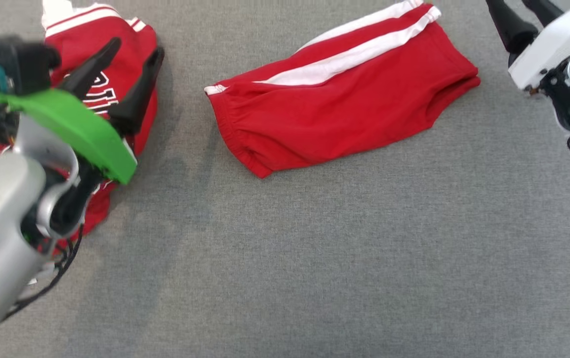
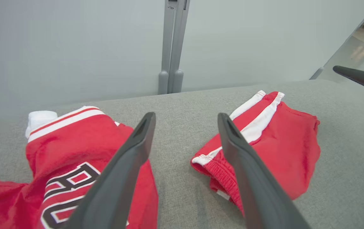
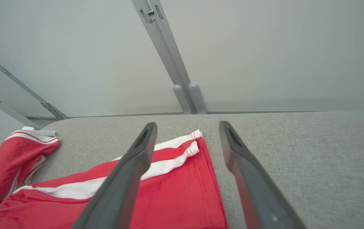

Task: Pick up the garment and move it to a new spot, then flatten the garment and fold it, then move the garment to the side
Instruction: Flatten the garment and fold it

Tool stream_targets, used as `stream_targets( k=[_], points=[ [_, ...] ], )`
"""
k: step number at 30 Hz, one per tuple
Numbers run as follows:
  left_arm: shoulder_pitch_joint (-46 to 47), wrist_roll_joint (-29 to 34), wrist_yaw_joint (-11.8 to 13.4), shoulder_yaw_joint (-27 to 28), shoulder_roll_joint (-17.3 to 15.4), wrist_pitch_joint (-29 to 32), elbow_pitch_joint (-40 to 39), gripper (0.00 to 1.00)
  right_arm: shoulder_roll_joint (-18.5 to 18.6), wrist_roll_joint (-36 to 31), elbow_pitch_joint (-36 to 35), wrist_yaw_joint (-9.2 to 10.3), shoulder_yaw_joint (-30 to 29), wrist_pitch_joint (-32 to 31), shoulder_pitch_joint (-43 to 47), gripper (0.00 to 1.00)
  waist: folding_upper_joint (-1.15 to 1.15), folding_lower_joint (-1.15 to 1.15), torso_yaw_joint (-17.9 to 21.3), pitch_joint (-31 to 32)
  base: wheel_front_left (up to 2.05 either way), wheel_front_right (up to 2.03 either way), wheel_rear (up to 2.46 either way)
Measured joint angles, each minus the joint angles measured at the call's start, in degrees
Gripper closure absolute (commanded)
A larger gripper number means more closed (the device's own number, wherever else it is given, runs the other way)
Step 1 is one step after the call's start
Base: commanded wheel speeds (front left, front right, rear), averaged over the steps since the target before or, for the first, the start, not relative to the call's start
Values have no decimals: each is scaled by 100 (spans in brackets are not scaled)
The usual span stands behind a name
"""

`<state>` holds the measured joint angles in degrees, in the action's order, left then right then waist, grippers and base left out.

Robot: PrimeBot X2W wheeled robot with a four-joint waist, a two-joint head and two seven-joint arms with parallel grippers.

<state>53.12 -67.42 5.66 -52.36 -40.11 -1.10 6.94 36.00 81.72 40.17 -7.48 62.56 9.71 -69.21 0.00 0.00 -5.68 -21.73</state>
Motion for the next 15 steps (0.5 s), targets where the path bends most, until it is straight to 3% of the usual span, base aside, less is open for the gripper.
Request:
stream_targets(
  k=[2,7,11,15],
  points=[
    [-283,421,371,-46,-80,-474,-115,0,-96,-3,179,0,14,75,135,0,0,0,8,93,0,0,0],
    [-1199,474,1034,293,-14,-1298,-527,0,-261,74,725,0,102,71,346,0,0,0,-78,203,0,0,0],
    [-1902,622,1351,1009,186,-1380,-926,0,-344,196,1177,0,101,-94,353,0,0,0,-236,182,0,0,0],
    [-2625,1290,1438,1623,604,-1392,-1244,0,-407,346,1537,0,76,-361,354,0,0,0,-445,134,0,0,0]
  ],
)
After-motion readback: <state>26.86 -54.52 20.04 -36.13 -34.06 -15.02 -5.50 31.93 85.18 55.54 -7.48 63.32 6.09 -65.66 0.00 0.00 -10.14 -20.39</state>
